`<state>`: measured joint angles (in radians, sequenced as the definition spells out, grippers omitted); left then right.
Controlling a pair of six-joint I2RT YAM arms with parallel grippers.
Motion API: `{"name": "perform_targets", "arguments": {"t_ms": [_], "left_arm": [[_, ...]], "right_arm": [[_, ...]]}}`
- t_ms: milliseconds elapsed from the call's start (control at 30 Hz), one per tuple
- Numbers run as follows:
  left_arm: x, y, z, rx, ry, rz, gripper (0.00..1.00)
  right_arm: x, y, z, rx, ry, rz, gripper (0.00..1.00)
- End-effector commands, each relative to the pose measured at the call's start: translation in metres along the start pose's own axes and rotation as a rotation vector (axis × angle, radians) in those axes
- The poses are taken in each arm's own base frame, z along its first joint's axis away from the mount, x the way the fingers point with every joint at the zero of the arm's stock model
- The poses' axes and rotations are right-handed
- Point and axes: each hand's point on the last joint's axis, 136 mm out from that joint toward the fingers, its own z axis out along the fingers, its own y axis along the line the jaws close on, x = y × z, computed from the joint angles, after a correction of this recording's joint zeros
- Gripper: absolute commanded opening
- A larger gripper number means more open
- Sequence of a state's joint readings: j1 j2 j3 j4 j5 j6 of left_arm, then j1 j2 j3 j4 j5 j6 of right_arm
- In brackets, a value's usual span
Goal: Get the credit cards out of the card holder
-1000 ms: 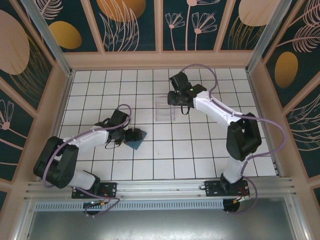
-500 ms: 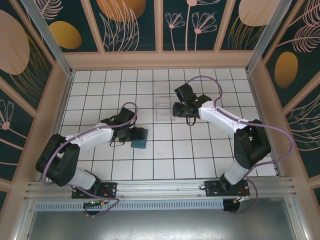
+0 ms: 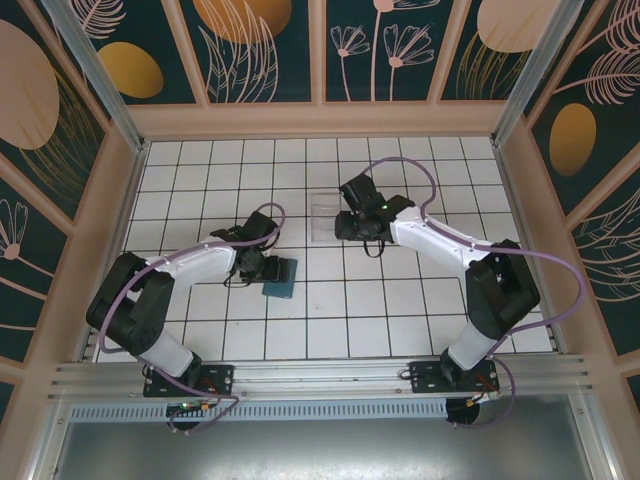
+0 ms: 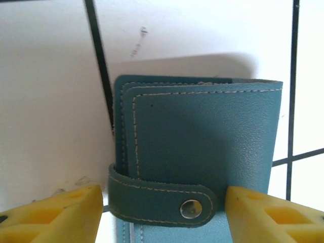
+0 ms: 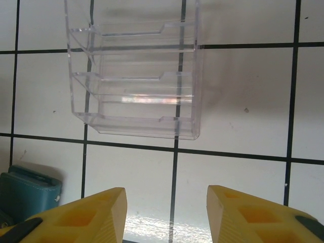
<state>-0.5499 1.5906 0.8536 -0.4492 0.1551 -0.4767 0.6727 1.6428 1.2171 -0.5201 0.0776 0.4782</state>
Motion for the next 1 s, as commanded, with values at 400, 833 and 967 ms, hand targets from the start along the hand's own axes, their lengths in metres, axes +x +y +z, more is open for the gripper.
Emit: {"name": "perform_targets", "arguments": {"t_ms": [400,833,967], "left_arm": [[0.005,-0.035,-0.001,0.149,0.057,-0.014,0.44],[0.016,-0.059,0.008,0.238,0.042,-0.106,0.41],[0.018,-0.058,0.008,0.242,0.035,-0.121,0.40]], "right_arm": [[0.062,0.033,0.023,-0.178,0.143,0.074,0.46],[0.119,0.076,0.056,-0.306,0.298,0.117,0.47],[0.128,0.065,0.064,-0.256,0.314,0.119,0.44]]}}
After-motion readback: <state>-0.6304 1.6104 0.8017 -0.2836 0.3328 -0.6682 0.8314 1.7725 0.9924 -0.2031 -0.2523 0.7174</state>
